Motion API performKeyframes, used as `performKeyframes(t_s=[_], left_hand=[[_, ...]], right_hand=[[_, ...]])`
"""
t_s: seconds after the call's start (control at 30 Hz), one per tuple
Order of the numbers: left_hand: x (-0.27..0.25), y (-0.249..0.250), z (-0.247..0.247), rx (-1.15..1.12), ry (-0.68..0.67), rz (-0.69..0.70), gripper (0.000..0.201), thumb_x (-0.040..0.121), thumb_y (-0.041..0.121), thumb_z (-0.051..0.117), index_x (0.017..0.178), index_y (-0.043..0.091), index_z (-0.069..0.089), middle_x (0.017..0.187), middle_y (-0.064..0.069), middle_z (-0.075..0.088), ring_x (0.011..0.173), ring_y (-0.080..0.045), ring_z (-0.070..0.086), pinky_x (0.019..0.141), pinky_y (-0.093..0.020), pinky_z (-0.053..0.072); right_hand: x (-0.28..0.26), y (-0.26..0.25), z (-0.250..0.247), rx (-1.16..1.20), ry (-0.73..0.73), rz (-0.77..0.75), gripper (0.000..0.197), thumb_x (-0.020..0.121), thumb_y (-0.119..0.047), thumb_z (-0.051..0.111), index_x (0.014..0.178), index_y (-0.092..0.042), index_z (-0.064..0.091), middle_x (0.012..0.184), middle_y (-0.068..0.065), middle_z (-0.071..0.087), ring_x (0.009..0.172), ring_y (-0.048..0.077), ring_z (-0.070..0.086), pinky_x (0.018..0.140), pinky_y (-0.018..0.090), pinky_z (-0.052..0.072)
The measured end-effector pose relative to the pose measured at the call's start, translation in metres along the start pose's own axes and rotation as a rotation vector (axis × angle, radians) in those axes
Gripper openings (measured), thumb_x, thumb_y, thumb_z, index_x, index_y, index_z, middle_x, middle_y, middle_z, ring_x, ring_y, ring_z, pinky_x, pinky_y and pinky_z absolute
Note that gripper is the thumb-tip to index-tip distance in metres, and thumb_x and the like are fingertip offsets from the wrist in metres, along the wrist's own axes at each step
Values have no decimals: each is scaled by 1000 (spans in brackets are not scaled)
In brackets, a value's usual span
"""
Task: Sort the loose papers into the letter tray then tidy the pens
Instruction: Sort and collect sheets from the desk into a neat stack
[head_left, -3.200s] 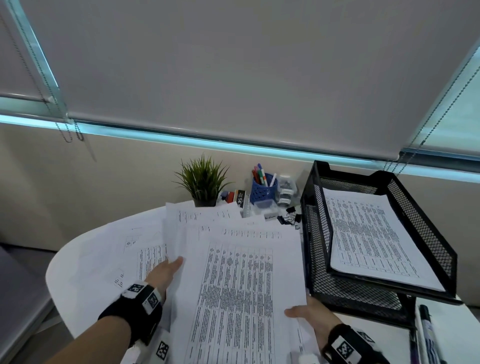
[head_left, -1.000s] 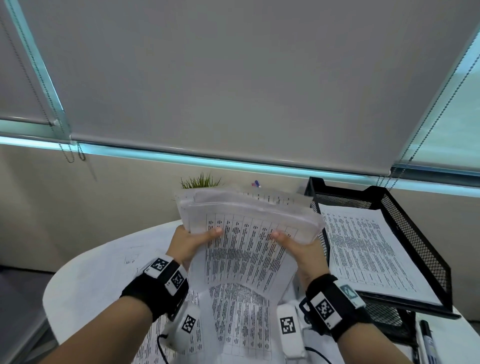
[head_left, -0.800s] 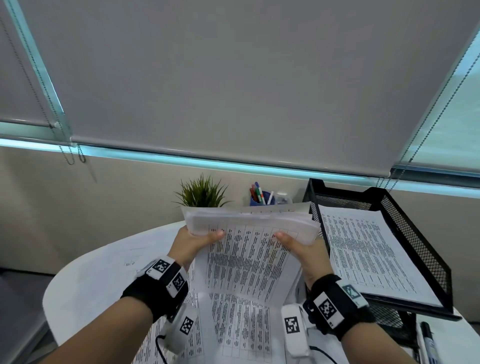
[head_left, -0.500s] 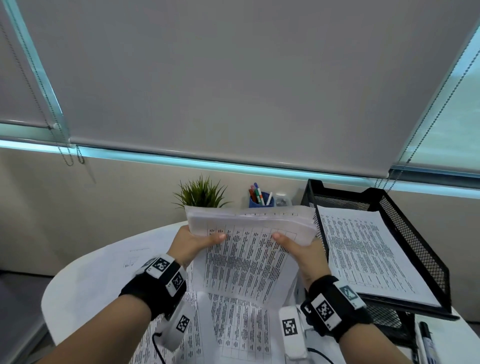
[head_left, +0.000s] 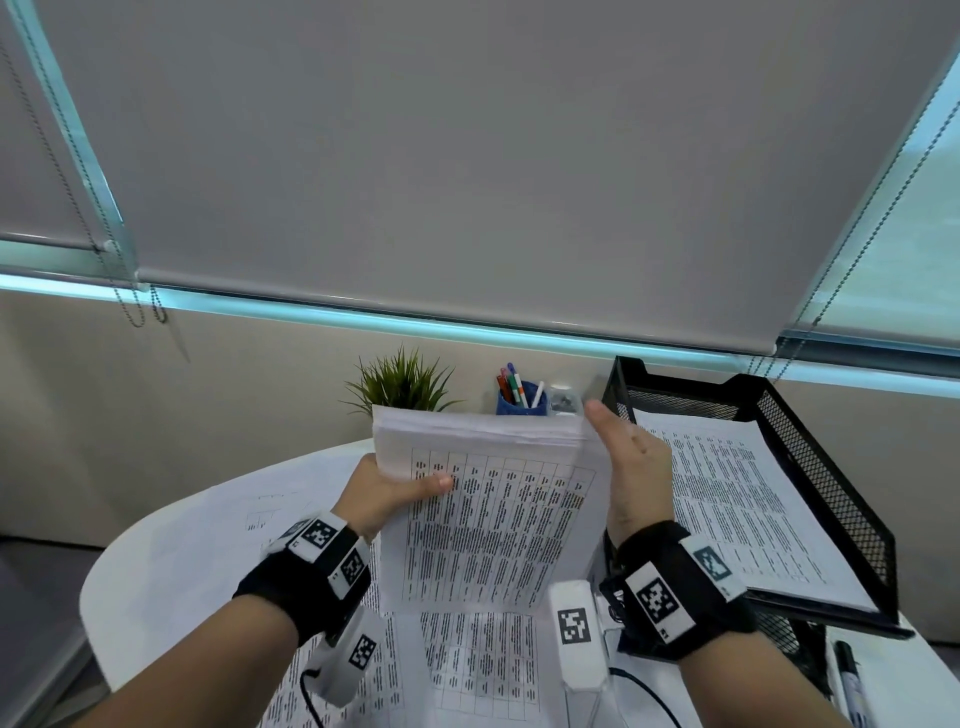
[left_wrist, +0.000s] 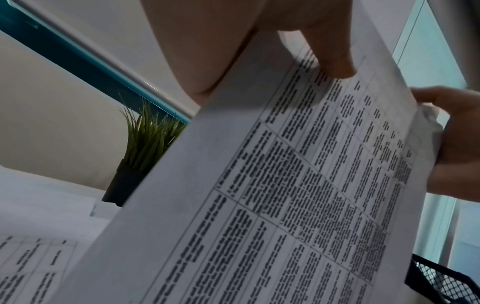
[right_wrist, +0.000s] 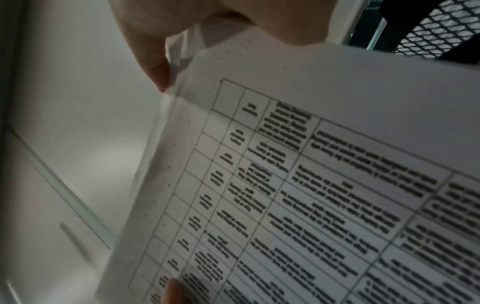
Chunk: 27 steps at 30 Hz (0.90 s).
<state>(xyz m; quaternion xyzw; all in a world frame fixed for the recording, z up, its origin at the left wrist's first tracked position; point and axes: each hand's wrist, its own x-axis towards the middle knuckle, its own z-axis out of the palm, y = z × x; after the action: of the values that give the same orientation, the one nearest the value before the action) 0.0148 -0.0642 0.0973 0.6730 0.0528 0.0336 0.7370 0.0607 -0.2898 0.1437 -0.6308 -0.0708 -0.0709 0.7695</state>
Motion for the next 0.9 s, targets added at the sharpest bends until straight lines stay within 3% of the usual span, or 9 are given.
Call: performKeyframes(t_s=[0.1,0.17,0.3,0.43,0.53,0.63,0.7,0.8,0.9], left_hand=[[1,1,1,0,-12,-22,75,31,49,90,96,17,71,98,-12,73,93,-29,69,87,-53,52],[2,2,2,2,-22,-41,73,33,48,90,97,17,72,99,-12,73,94,-31,69,88,-56,50],[6,1,3,3,30,-84,80,31,51,90,99,14,70,96,-11,73,93,-31,69,88,-57,50],[6,-1,5,-21,85,-103,76,35,46,89,101,13,70,95,-10,74,90,-28,70,87,-54,51],[6,-5,9,-12,111,-118,54,51,28,88,98,11,70,92,-10,74,88,-27,71,86,-51,53],[6,-2,13,-9,169,-104,34,65,9,81,97,6,70,89,-12,74,85,-28,71,81,-48,56],[6,0,14,-34,177,-89,31,66,5,79,95,5,69,89,-14,74,85,-30,71,78,-46,57],[3,-12,12,-28,192,-110,34,63,8,82,95,6,69,90,-13,74,87,-30,70,80,-46,56],[-4,-35,16,16,212,-163,30,63,6,82,90,10,68,87,-9,74,87,-25,70,86,-45,53]], right_hand=[[3,-2,-2,-2,10,35,21,81,-21,68,69,-4,71,68,10,63,66,19,58,70,32,49],[6,-2,-3,-41,14,17,16,84,-10,63,73,-6,73,68,4,67,62,11,59,61,26,47],[5,-2,-4,-56,0,-15,14,86,-19,65,83,-7,73,86,4,70,83,18,61,80,35,49],[-8,15,-14,-120,-151,73,32,64,-38,80,89,-21,70,89,-5,74,87,5,67,82,28,50],[-16,41,-18,-123,-162,242,37,65,-20,83,95,-28,64,98,1,74,97,14,68,95,42,50],[-13,47,-18,-118,-122,257,45,60,-21,86,98,-25,63,99,2,74,97,16,68,97,45,49],[-9,47,-19,-90,-120,236,53,55,-26,88,102,-22,65,100,3,74,99,18,69,95,44,50],[-11,55,-21,-108,-128,289,45,59,-21,86,99,-22,66,99,4,74,99,20,68,93,44,51],[-22,76,-24,-167,-86,405,79,42,-41,91,110,-14,61,101,4,73,97,20,68,93,45,52]])
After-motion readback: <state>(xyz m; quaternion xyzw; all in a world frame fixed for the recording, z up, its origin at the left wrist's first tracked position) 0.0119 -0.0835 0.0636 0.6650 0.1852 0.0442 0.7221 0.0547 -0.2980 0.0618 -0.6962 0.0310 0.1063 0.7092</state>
